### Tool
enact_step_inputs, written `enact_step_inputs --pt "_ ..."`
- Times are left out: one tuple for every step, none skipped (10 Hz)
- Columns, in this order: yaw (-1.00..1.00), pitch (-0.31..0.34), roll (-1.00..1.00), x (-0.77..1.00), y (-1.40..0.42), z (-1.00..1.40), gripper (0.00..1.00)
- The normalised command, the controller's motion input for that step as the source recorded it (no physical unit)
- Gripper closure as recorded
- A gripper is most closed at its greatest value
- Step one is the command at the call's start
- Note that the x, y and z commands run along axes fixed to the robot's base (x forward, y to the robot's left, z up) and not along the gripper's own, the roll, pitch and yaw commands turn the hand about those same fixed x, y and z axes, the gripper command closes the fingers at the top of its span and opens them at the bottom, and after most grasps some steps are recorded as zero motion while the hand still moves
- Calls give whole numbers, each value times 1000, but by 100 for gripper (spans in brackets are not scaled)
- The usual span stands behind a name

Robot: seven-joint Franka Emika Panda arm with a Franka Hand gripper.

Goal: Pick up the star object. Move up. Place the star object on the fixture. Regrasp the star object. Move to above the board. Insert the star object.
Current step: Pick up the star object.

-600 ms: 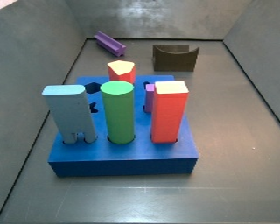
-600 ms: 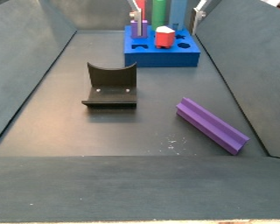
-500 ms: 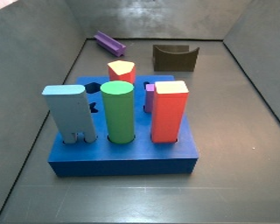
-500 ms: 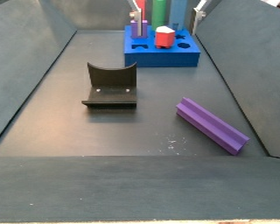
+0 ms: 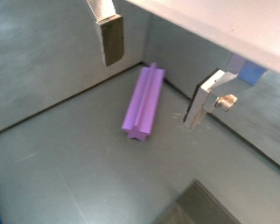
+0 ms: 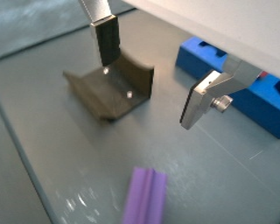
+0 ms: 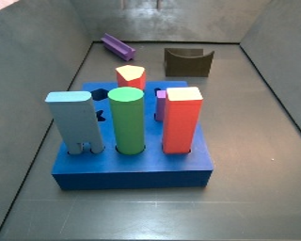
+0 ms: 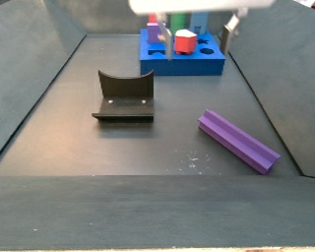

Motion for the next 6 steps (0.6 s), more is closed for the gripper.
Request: enact_step_inputs --pt "769 -110 123 -371 63 -1000 0" --pt "706 -133 111 -400 151 -1000 0" --pt "600 -121 71 -343 277 -1000 0" --pt "357 -29 0 169 606 -1000 0" --pt "351 -11 0 260 603 -1000 0" --pt "383 -31 0 103 394 -1000 0"
